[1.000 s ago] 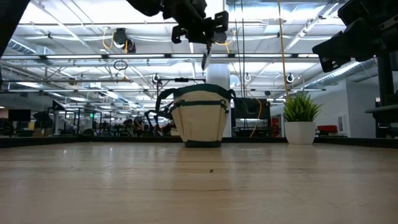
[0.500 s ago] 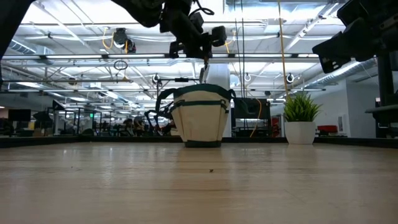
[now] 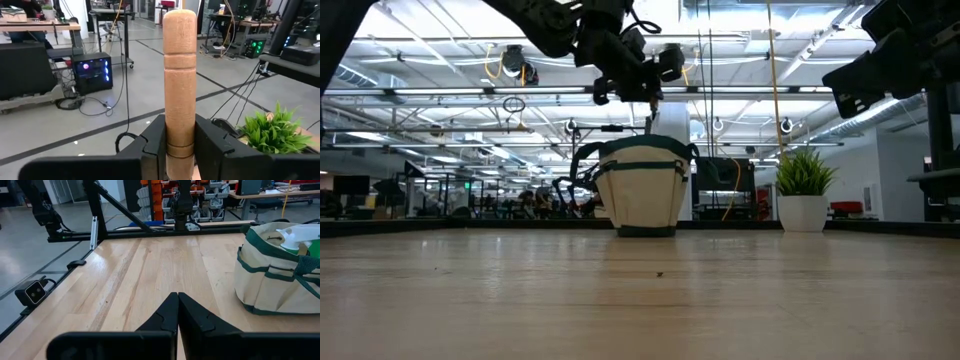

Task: Pick & Place Garden tools in Gardening bag
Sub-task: Put the brown trowel into the gardening bag

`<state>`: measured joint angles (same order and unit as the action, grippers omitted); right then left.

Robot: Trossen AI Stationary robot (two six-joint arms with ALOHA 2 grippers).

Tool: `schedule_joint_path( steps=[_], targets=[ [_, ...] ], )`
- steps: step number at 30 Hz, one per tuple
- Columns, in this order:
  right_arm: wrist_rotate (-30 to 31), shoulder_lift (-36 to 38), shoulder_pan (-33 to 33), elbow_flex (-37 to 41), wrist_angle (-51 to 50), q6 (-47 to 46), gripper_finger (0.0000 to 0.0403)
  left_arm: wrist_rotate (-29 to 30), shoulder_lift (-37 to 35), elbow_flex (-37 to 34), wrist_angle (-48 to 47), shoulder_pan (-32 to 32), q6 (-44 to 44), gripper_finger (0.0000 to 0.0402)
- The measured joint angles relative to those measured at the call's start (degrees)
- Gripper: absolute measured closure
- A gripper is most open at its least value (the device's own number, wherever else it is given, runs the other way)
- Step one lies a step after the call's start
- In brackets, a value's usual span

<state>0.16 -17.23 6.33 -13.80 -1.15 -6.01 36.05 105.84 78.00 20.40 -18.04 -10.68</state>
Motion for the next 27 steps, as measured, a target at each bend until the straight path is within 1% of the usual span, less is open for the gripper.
schedule_joint_path(
  steps=[2, 6, 9, 13, 16, 27],
  targets=[
    [0.00, 0.00, 0.00, 0.00, 0.00, 0.01, 0.0403, -0.40, 1.43, 0.02, 3.14, 0.02, 0.07, 0.0328],
    [-0.04, -0.02, 0.01, 0.00, -0.18, -0.72, 0.0403, -3.24, 4.94, 0.19, 6.37, 0.16, 0.10, 0.0328],
    [-0.07, -0.04, 0.01, 0.00, -0.38, -0.82, 0.0403, -3.27, 6.56, 0.17, 6.63, 0.30, -0.72, 0.0328],
    [-0.02, -0.04, 0.00, 0.00, -0.42, -0.57, 0.0403, -3.22, 6.58, 0.19, 6.57, 0.74, -0.18, 0.0328],
    [-0.02, -0.04, 0.02, 0.00, -0.42, -0.43, 0.0403, -3.19, 6.58, 0.19, 4.75, 1.37, 1.15, 0.0328],
    [0.02, -0.04, 0.00, 0.00, -0.42, -0.41, 0.0403, -2.77, 6.58, 0.19, -3.06, 3.17, -0.02, 0.0328]
  ],
)
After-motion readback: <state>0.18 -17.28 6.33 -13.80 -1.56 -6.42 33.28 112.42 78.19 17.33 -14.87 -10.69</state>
